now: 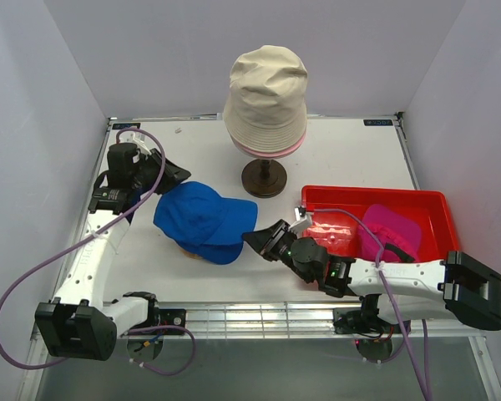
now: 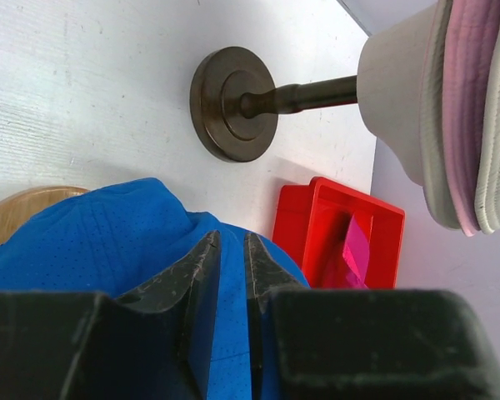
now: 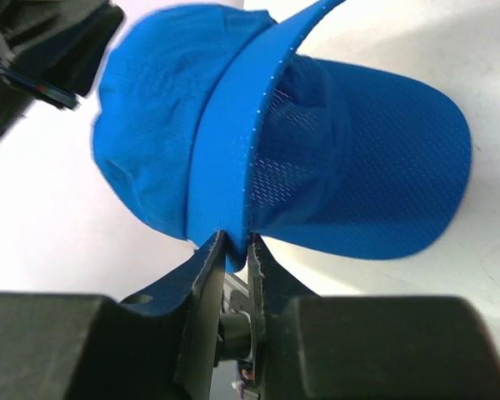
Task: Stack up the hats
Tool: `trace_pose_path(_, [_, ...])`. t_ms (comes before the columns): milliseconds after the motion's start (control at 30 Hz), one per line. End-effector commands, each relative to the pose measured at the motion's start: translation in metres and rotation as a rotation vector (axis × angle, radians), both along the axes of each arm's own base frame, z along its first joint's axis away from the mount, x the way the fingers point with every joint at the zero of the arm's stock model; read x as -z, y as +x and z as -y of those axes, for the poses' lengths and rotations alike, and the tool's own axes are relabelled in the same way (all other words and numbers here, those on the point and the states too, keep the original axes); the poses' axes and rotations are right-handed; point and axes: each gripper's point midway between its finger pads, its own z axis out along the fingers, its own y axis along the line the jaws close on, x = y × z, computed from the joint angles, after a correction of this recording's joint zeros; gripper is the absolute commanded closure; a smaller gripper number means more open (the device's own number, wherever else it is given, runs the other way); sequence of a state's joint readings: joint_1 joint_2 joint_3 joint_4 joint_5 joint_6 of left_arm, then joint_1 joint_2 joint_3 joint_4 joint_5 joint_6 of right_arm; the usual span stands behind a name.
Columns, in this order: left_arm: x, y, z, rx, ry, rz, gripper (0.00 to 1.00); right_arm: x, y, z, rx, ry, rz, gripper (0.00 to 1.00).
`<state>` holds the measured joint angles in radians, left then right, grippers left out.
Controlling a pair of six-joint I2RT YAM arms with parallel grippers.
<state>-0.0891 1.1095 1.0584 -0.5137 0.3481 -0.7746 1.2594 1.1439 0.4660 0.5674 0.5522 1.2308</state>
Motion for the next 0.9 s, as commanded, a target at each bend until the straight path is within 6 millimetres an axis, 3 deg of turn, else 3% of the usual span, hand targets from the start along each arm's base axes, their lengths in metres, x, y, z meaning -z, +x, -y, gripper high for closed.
trace_pose_path(0, [-0.005, 0.0, 0.003, 0.024, 0.006, 0.03, 0.72, 0.023, -0.009, 0.004, -0.028, -0.053, -0.03, 0.76])
trace_pose_path(233, [-0.006, 0.001, 0.003, 0.024, 0.007, 0.031, 0.73, 0.043, -0.015, 0.011, -0.046, -0.113, -0.056, 0.57])
trace_pose_path(467, [-0.007, 0.0, 0.004, 0.032, 0.008, 0.033, 0.79, 0.052, -0.019, 0.01, -0.081, -0.174, -0.052, 0.47])
trace_pose_path(600, [-0.011, 0.0, 0.005, 0.042, 0.008, 0.039, 0.8, 0.051, -0.019, 0.012, -0.08, -0.183, -0.045, 0.44])
trace_pose_path(867, [-0.014, 0.002, 0.004, 0.043, 0.014, 0.042, 0.8, 0.018, -0.009, 0.025, -0.032, -0.13, 0.066, 0.31])
